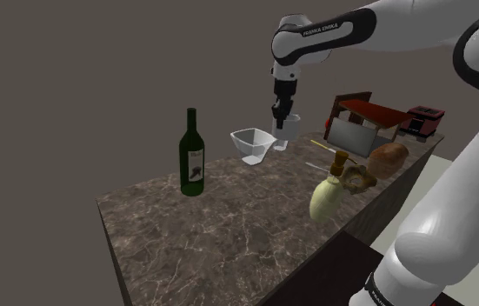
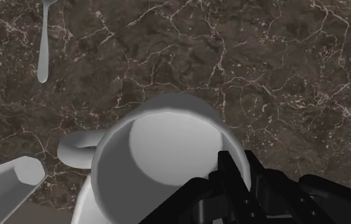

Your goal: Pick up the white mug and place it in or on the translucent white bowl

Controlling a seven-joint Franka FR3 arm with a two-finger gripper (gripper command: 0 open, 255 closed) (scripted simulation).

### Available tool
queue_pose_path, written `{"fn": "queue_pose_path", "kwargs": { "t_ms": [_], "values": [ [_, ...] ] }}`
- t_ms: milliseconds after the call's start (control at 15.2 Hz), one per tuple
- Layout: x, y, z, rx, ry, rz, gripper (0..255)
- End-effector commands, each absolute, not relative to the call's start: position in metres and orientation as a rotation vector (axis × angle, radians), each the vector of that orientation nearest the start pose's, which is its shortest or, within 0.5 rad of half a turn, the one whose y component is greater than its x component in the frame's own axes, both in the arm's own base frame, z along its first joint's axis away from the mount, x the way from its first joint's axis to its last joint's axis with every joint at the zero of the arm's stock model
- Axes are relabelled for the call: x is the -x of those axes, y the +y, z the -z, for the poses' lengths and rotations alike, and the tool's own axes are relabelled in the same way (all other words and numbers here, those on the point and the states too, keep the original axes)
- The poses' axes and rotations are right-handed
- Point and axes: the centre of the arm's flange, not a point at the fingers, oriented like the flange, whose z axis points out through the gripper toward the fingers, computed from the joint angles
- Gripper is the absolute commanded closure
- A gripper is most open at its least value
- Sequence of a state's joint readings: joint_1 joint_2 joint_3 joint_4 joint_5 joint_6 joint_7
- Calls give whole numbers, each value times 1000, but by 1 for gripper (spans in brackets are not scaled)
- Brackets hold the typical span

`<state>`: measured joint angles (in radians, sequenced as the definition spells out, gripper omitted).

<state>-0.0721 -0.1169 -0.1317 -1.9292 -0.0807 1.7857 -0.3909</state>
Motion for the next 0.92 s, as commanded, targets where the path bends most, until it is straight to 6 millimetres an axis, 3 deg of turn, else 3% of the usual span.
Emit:
{"fn": "queue_pose_path", "kwargs": {
  "t_ms": [0,792,858],
  "values": [
    [-535,-123,-538,3176,-329,-72,255],
    [-687,-164,-556,3176,-329,-72,255],
    [-687,-164,-551,3176,-329,-72,255]
  ]
}}
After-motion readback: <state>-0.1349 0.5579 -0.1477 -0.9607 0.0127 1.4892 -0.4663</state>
